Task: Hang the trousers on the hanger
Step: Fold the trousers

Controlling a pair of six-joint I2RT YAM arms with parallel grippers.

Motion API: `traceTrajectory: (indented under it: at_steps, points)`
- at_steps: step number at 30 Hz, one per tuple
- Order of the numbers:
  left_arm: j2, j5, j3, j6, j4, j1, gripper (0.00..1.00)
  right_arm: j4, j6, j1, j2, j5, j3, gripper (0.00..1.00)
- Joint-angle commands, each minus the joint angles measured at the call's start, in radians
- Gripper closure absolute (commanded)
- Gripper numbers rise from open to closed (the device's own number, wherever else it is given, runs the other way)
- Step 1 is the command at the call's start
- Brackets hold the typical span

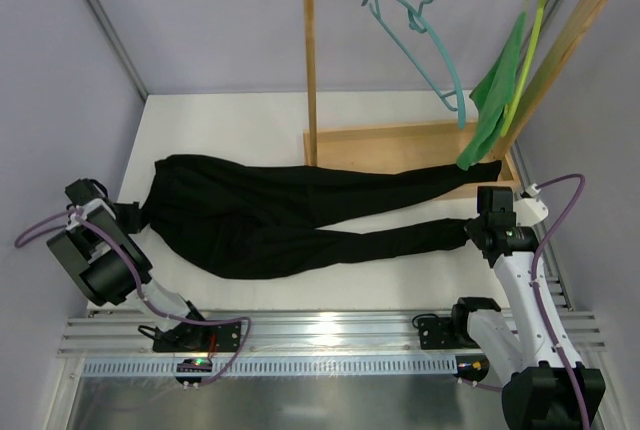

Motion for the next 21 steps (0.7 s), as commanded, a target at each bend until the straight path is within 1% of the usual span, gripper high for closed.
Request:
traceTrajectory:
  at_steps: [1,2,4,5,6,7,9,10,11,12,13,14,15,16,18,20,21]
  points:
    - [-0.003,-0.033,0.112,0.015,-0.136,0.006,1.0,0.001,-0.005,-0.005,-0.009,0.062,0.036,0.96]
    - [-0.012,-0.071,0.135,0.012,-0.184,0.006,1.0,-0.004,-0.01,-0.005,-0.009,0.075,0.047,0.96]
    - [-0.081,-0.108,0.155,0.005,-0.268,0.008,1.0,-0.018,-0.013,-0.006,-0.009,0.131,0.078,0.96]
    - [-0.109,-0.14,0.155,0.002,-0.282,0.006,1.0,-0.016,-0.01,-0.008,-0.011,0.152,0.083,0.97]
    - [-0.167,-0.154,0.155,0.005,-0.295,0.006,1.0,0.0,-0.005,-0.009,-0.011,0.178,0.08,0.96]
    - [-0.187,-0.165,0.157,0.012,-0.322,0.006,1.0,0.049,-0.01,-0.017,-0.011,0.192,0.055,0.96]
    - [-0.222,-0.203,0.151,0.028,-0.356,0.005,1.0,0.105,-0.039,-0.083,-0.002,0.172,0.032,0.96]
    - [-0.244,-0.211,0.144,0.043,-0.374,0.006,1.0,0.181,-0.056,-0.11,0.0,0.108,0.005,0.96]
    - [-0.25,-0.211,0.119,0.052,-0.378,0.006,1.0,0.223,-0.079,-0.162,0.0,0.064,-0.012,0.94]
    - [-0.252,-0.212,0.103,0.06,-0.378,0.006,1.0,0.264,-0.099,-0.185,0.0,0.019,-0.029,0.91]
    - [-0.25,-0.205,0.089,0.075,-0.376,0.006,1.0,0.322,-0.137,-0.202,0.001,-0.031,-0.049,0.67]
    - [-0.245,-0.195,0.076,0.081,-0.376,0.006,1.0,0.323,-0.151,-0.221,0.007,-0.1,-0.048,0.57]
    - [-0.242,-0.185,0.053,0.086,-0.375,0.006,1.0,0.294,-0.154,-0.244,0.03,-0.111,-0.031,0.52]
    - [-0.242,-0.162,0.036,0.087,-0.367,0.006,1.0,0.222,-0.177,-0.249,0.041,-0.121,0.022,0.46]
    - [-0.248,-0.143,-0.006,0.087,-0.343,0.006,1.0,0.205,-0.217,-0.249,0.032,-0.225,0.056,0.41]
    - [-0.268,-0.126,-0.029,0.087,-0.323,0.008,1.0,0.189,-0.254,-0.247,0.02,-0.329,0.093,0.4]
    - [-0.274,-0.125,-0.04,0.087,-0.307,0.008,1.0,0.185,-0.26,-0.242,0.012,-0.428,0.104,0.4]
